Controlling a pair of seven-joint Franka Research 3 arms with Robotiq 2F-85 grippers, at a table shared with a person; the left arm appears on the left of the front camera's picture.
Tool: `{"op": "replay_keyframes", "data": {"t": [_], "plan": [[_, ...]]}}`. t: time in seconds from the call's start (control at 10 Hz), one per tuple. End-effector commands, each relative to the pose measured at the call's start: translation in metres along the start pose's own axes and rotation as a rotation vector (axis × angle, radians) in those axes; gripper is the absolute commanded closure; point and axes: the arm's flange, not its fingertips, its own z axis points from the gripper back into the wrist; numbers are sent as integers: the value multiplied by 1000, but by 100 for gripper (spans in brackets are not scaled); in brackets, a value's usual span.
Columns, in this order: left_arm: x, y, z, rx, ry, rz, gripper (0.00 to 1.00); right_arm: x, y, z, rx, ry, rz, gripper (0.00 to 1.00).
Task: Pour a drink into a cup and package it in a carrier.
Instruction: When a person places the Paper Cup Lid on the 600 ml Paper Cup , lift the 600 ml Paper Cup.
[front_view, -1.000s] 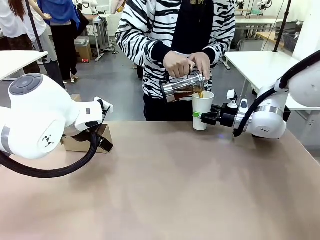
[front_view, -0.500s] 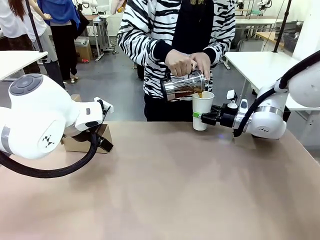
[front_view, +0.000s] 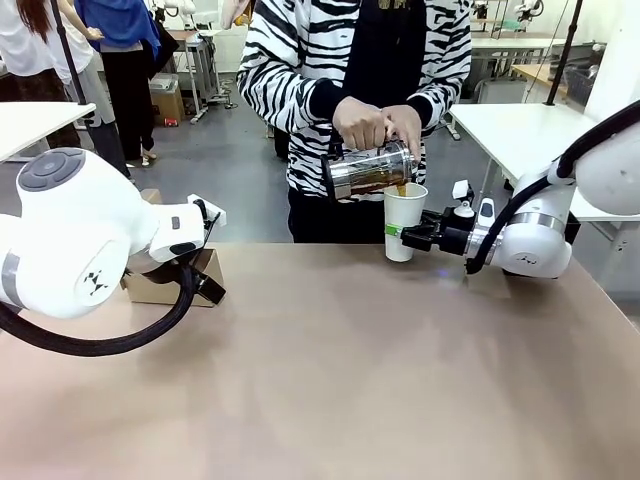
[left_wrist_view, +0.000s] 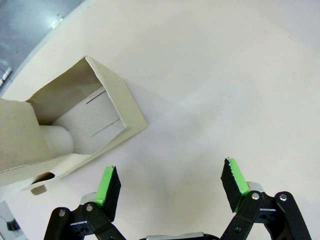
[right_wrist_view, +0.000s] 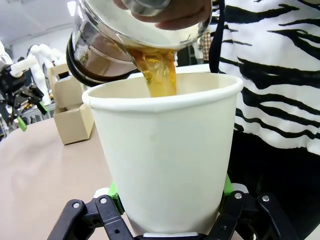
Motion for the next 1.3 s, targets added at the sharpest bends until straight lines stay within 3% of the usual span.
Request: {"op": "replay_keyframes", "data": {"t": [0.0,1.2], "plan": [[0,0,0,-2,-2,0,0,4,2,0,-1,-4,-2,20],[0,0,0,-2,-2,0,0,4,2,0,-1,-4,-2,20]]}}
